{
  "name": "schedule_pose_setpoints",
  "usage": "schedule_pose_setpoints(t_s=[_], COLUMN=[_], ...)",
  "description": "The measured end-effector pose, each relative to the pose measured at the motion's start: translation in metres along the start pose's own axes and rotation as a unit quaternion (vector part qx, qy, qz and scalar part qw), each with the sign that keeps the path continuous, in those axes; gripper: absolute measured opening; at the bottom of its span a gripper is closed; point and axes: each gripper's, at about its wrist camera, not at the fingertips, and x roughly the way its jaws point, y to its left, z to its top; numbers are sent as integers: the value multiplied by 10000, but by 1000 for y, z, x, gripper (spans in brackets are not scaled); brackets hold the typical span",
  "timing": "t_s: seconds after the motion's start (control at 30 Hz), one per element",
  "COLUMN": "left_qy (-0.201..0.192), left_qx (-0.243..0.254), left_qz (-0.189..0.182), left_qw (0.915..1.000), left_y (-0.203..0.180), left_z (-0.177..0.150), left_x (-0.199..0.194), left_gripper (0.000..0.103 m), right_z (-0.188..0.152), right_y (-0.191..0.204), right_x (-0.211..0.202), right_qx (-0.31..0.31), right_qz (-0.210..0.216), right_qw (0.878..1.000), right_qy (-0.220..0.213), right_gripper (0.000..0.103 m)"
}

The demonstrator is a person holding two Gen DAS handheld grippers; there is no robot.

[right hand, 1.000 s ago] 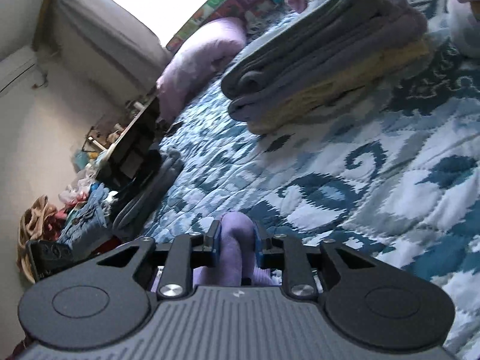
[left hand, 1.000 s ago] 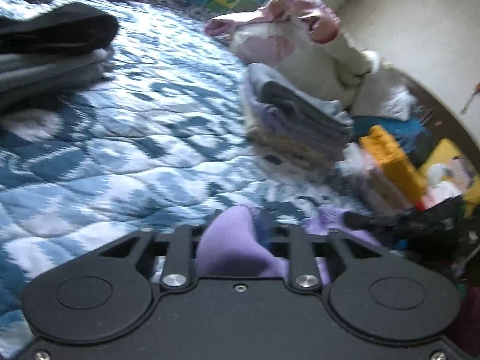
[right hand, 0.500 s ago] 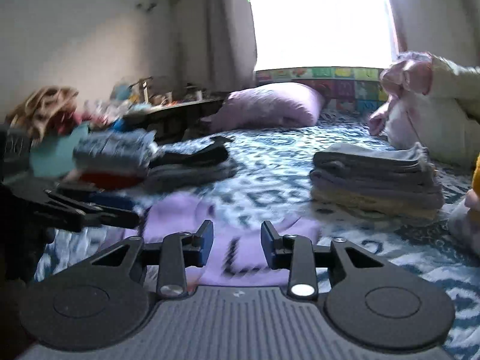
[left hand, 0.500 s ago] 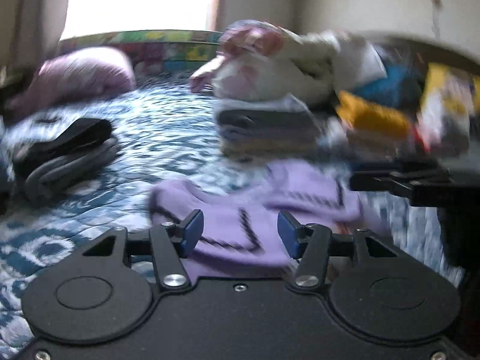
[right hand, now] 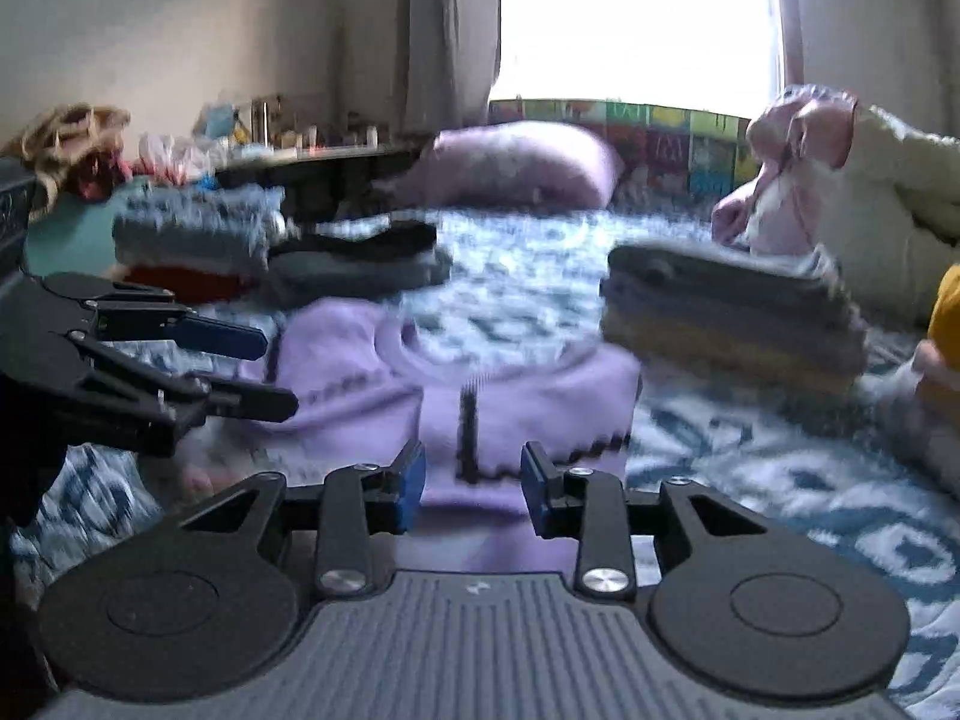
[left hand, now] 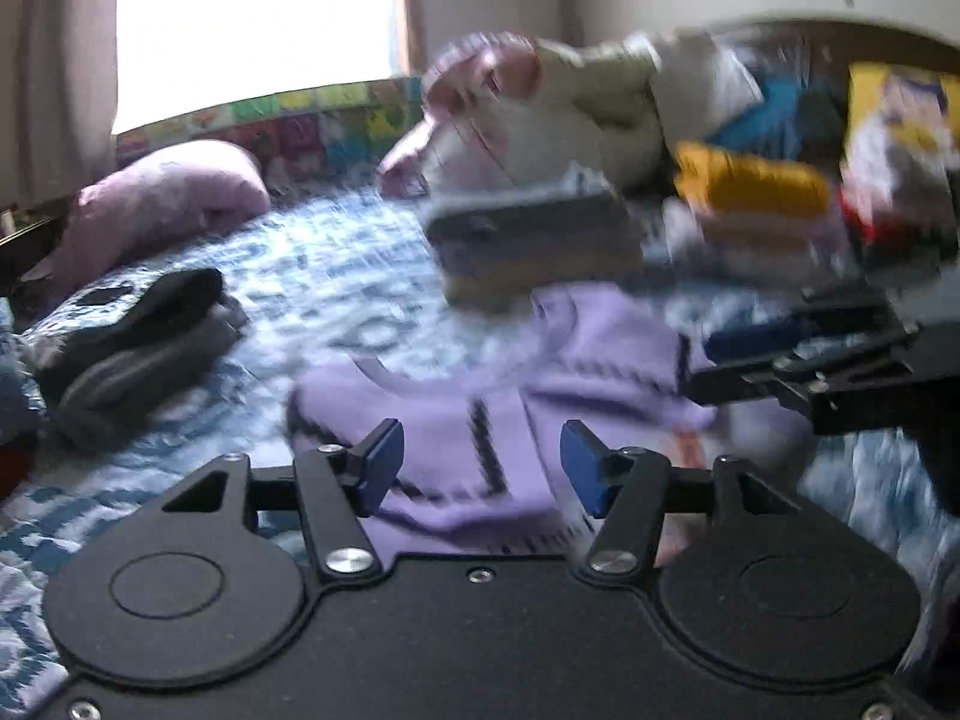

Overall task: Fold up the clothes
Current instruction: 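Grasp the folded lilac hoodie edge with both grippers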

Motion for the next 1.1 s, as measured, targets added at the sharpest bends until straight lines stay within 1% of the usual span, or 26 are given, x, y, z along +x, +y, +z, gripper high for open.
schedule_pose_setpoints(t_s=[0.03, 0.13, 0.2, 0.23, 0.3, 0.33, 0.37, 0.4, 0.47, 0.5, 0.63, 0.7, 0.73, 0.77, 0.8, 0.83, 0.87, 0.9, 0.93, 1.0, 1.03, 1.1], left_qy=[-88, -192, -39, 90, 490, 638, 613, 590, 584, 593, 635, 787, 879, 860, 680, 583, 519, 505, 512, 553, 593, 657], left_qx=[-129, -359, -255, -203, -216, -103, 140, 268, 395, 418, 572, 694, 697, 568, 306, -43, -407, -770, -1133, -1822, -2157, -2780], left_qz=[-1, 54, 83, 69, -27, -26, 36, 90, 152, 157, 203, 227, 240, 294, 345, 323, 281, 236, 180, 52, 27, -57], left_qw=[9999, 9992, 9996, 9997, 9986, 9979, 9980, 9979, 9974, 9972, 9961, 9942, 9934, 9942, 9966, 9978, 9974, 9955, 9921, 9817, 9746, 9583], left_y=[6, 16, 16, 15, 15, 11, 4, 1, -3, -2, -6, -9, -9, -8, -5, 1, 7, 14, 21, 33, 39, 49], left_z=[5, 17, 15, 11, -3, -13, -20, -22, -23, -22, -22, -14, -8, -1, 6, 9, 11, 12, 9, 4, 1, -7], left_x=[-3, -1, 15, 26, 52, 64, 70, 72, 77, 78, 79, 77, 69, 57, 42, 30, 19, 10, 4, -7, -10, -12], left_gripper=[58, 58, 58, 58, 58, 58, 58, 58, 59, 59, 59, 59, 60, 60, 64, 67, 70, 70, 71, 72, 73, 74], right_z=[5, 22, 31, 31, 26, 20, 12, 3, -6, -6, 2, 8, 12, 15, 17, 18, 20, 18, 14, 4, -1, -10], right_y=[0, -1, -2, -4, -12, -16, -21, -26, -31, -31, -24, -22, -21, -20, -21, -25, -29, -34, -42, -55, -59, -65], right_x=[-3, 4, 10, 19, 46, 60, 73, 82, 85, 86, 92, 85, 81, 77, 62, 45, 29, 19, 12, -1, -6, -9], right_qx=[-4, -130, -202, -184, -56, 40, 149, 270, 438, 435, 178, 181, 183, 193, 350, 616, 884, 1187, 1512, 2094, 2297, 2650], right_qz=[-16, -98, -156, -183, -192, -213, -218, -182, -138, -133, -140, -188, -211, -236, -275, -247, -219, -173, -130, -49, -25, 33], right_qw=[10000, 9996, 9993, 9995, 9997, 9991, 9979, 9971, 9975, 9974, 9970, 9959, 9953, 9948, 9958, 9958, 9948, 9918, 9873, 9764, 9717, 9622], right_qy=[-92, -223, -275, -175, 161, 373, 591, 692, 540, 563, 746, 865, 925, 972, 800, 628, 463, 447, 472, 528, 558, 635], right_gripper=[35, 37, 37, 39, 44, 46, 46, 46, 47, 47, 47, 48, 47, 45, 46, 48, 53, 60, 61, 61, 62, 66])
